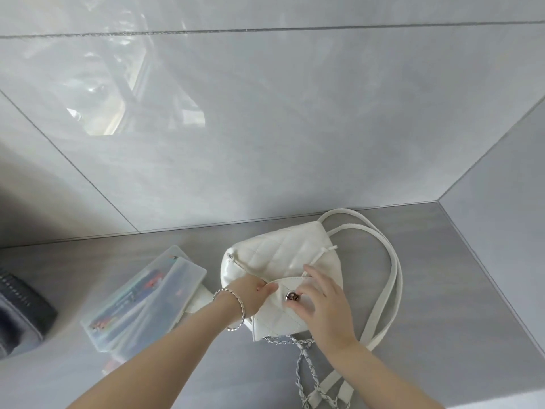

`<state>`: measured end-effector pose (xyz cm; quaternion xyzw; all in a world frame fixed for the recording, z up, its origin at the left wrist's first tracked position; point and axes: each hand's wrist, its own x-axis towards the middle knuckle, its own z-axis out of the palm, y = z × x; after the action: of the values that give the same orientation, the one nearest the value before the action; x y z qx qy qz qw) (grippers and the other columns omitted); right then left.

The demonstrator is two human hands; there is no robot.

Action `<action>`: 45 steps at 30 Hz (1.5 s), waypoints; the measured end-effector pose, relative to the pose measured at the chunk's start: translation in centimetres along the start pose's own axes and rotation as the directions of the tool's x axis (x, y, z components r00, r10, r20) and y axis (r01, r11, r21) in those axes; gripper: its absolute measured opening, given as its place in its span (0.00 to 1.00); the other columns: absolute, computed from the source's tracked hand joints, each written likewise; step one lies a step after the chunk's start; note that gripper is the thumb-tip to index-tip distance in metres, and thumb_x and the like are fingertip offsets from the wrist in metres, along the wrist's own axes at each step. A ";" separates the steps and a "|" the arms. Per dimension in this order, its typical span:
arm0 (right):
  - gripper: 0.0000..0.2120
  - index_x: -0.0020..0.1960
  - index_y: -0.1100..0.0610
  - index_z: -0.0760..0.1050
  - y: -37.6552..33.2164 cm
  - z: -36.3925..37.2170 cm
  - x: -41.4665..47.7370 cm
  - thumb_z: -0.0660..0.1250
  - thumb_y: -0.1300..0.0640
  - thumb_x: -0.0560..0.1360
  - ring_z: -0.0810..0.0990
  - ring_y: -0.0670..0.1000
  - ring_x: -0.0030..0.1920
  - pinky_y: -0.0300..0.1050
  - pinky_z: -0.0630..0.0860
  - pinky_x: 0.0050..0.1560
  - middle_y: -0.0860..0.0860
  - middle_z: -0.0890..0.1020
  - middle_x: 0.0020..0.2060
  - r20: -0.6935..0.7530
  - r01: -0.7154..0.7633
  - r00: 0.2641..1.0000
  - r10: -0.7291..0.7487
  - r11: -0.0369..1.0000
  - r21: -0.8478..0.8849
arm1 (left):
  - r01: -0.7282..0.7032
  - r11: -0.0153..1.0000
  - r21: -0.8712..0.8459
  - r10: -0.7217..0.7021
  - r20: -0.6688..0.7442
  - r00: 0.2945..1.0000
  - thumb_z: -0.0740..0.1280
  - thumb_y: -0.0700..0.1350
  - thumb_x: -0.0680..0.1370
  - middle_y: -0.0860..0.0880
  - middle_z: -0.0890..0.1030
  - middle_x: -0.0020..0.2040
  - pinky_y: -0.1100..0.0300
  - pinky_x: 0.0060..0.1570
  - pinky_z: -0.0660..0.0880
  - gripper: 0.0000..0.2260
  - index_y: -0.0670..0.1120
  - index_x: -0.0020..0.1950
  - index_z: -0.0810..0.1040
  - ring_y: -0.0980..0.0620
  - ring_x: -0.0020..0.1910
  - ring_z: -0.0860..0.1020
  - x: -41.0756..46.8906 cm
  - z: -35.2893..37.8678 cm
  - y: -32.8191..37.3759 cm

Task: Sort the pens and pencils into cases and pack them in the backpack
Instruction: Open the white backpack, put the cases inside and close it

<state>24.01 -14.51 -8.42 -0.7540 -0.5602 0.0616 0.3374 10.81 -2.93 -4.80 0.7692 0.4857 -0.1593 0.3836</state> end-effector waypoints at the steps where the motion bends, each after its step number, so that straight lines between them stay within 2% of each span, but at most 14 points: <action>1: 0.10 0.34 0.52 0.78 -0.1 0.1 0.0 0.68 0.45 0.66 0.73 0.45 0.53 0.36 0.67 0.54 0.45 0.77 0.58 -0.018 -0.013 1.000 0.013 1.000 0.006 | 0.006 1.000 -0.010 -0.006 -0.005 1.000 0.55 0.56 0.80 0.51 0.66 0.28 0.61 0.31 0.62 0.21 0.49 0.29 0.63 0.54 0.29 0.66 0.1 0.2 0.0; 9: 0.09 0.32 0.51 0.80 -0.4 1.1 -0.5 0.65 0.51 0.69 0.72 0.49 0.52 0.47 0.66 0.51 0.46 0.82 0.49 -0.094 0.024 0.995 -0.026 1.000 -0.016 | 0.013 0.999 -0.029 -0.014 -0.004 1.000 0.54 0.56 0.80 0.51 0.63 0.27 0.60 0.29 0.60 0.22 0.48 0.29 0.60 0.53 0.27 0.63 0.0 0.7 0.0; 18: 0.10 0.30 0.54 0.77 0.5 1.7 0.5 0.63 0.56 0.68 0.71 0.48 0.50 0.43 0.64 0.51 0.45 0.84 0.48 -0.085 0.181 0.980 -0.182 0.983 -0.023 | 0.035 0.999 0.040 -0.035 0.000 0.999 0.50 0.55 0.81 0.51 0.66 0.29 0.62 0.29 0.60 0.21 0.48 0.30 0.62 0.55 0.28 0.64 -0.4 0.6 1.0; 23: 0.10 0.33 0.51 0.80 1.6 0.9 1.2 0.62 0.55 0.70 0.69 0.47 0.50 0.44 0.67 0.51 0.44 0.83 0.50 0.141 0.243 0.959 -0.247 0.969 0.041 | 0.038 0.998 0.058 -0.038 0.007 0.999 0.50 0.55 0.81 0.51 0.67 0.30 0.60 0.32 0.63 0.21 0.48 0.31 0.64 0.55 0.29 0.66 -0.3 0.6 1.0; 26: 0.05 0.39 0.54 0.84 1.0 -0.9 2.9 0.69 0.58 0.70 0.68 0.44 0.51 0.38 0.65 0.55 0.42 0.80 0.53 0.378 0.021 0.921 -0.096 0.980 0.197 | 0.021 0.999 0.026 -0.021 -0.009 1.000 0.51 0.55 0.81 0.52 0.67 0.29 0.60 0.31 0.62 0.20 0.49 0.31 0.64 0.53 0.30 0.67 -0.3 0.5 0.9; 28: 0.04 0.42 0.56 0.83 0.4 -1.9 3.7 0.71 0.63 0.69 0.70 0.42 0.53 0.24 0.62 0.53 0.43 0.77 0.51 0.488 -0.177 0.873 0.021 0.945 0.276 | 0.003 1.000 -0.017 -0.004 -0.026 1.000 0.52 0.56 0.81 0.52 0.66 0.28 0.61 0.30 0.61 0.20 0.48 0.31 0.64 0.54 0.28 0.66 -0.5 0.7 0.5; 30: 0.12 0.40 0.47 0.77 -0.3 -2.5 4.0 0.73 0.63 0.67 0.72 0.40 0.49 0.20 0.63 0.46 0.40 0.75 0.45 0.496 -0.282 0.861 0.113 0.917 0.281 | -0.017 0.993 -0.115 0.012 -0.039 0.999 0.52 0.58 0.80 0.52 0.68 0.30 0.61 0.33 0.63 0.20 0.48 0.34 0.68 0.53 0.30 0.67 -1.0 1.0 -0.1; 33: 0.21 0.41 0.41 0.69 -1.5 -3.7 4.1 0.73 0.65 0.64 0.70 0.40 0.38 0.27 0.67 0.39 0.41 0.71 0.35 0.590 -0.332 0.796 0.136 0.913 0.237 | -0.018 0.912 -0.411 0.003 -0.039 0.999 0.50 0.58 0.81 0.51 0.75 0.34 0.64 0.37 0.71 0.22 0.45 0.47 0.78 0.54 0.32 0.74 -1.9 0.5 -0.7; 35: 0.17 0.43 0.43 0.75 -2.0 -5.0 3.8 0.74 0.63 0.64 0.71 0.40 0.35 0.30 0.67 0.37 0.42 0.71 0.32 0.731 -0.215 0.682 0.037 0.965 0.151 | -0.061 0.896 -0.439 0.046 -0.045 0.998 0.55 0.55 0.80 0.51 0.76 0.35 0.63 0.38 0.74 0.15 0.48 0.46 0.76 0.56 0.29 0.75 -2.2 0.4 -1.3; 37: 0.08 0.45 0.51 0.81 -2.7 -6.4 3.3 0.73 0.52 0.67 0.73 0.39 0.32 0.29 0.67 0.36 0.41 0.75 0.31 0.860 -0.102 0.510 -0.016 0.992 0.079 | -0.131 0.970 -0.203 0.120 -0.068 0.990 0.64 0.54 0.76 0.55 0.75 0.40 0.60 0.45 0.75 0.06 0.53 0.47 0.72 0.56 0.35 0.75 -2.8 0.4 -1.6; 39: 0.20 0.44 0.56 0.81 -3.3 -7.2 2.5 0.66 0.39 0.71 0.76 0.43 0.34 0.35 0.71 0.39 0.45 0.79 0.33 0.909 -0.176 0.415 0.050 0.984 0.026 | -0.161 0.968 0.193 0.176 -0.067 0.982 0.69 0.58 0.70 0.58 0.71 0.51 0.58 0.51 0.74 0.18 0.54 0.56 0.68 0.55 0.49 0.74 -3.5 0.8 -1.2; 40: 0.24 0.44 0.58 0.81 -3.6 -7.4 2.3 0.62 0.36 0.72 0.79 0.47 0.37 0.38 0.72 0.40 0.47 0.81 0.34 0.892 -0.246 0.437 0.115 0.969 -0.005 | -0.156 0.919 0.362 0.200 -0.087 0.976 0.69 0.60 0.69 0.57 0.69 0.57 0.57 0.54 0.73 0.25 0.54 0.61 0.66 0.54 0.56 0.72 -3.7 1.1 -0.9; 42: 0.24 0.48 0.58 0.77 -3.9 -7.0 2.3 0.62 0.37 0.72 0.81 0.52 0.41 0.41 0.72 0.40 0.48 0.80 0.35 0.758 -0.346 0.600 0.255 0.937 -0.041 | -0.135 0.814 0.564 0.263 -0.150 0.953 0.67 0.61 0.70 0.52 0.65 0.65 0.55 0.57 0.71 0.31 0.51 0.67 0.62 0.49 0.64 0.67 -3.8 1.7 -0.4; 45: 0.17 0.46 0.55 0.73 -4.5 -5.7 2.6 0.68 0.41 0.70 0.79 0.52 0.42 0.42 0.68 0.37 0.46 0.75 0.36 0.624 -0.345 0.694 0.359 0.926 -0.149 | -0.123 0.779 0.615 0.294 -0.184 0.938 0.65 0.59 0.72 0.47 0.62 0.68 0.53 0.57 0.72 0.30 0.48 0.69 0.60 0.44 0.64 0.63 -4.1 2.5 -0.1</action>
<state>24.02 -14.08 -0.71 -0.7836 -0.4868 0.3727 0.0999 9.15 -7.33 -3.96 0.9140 0.3694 -0.1531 0.0686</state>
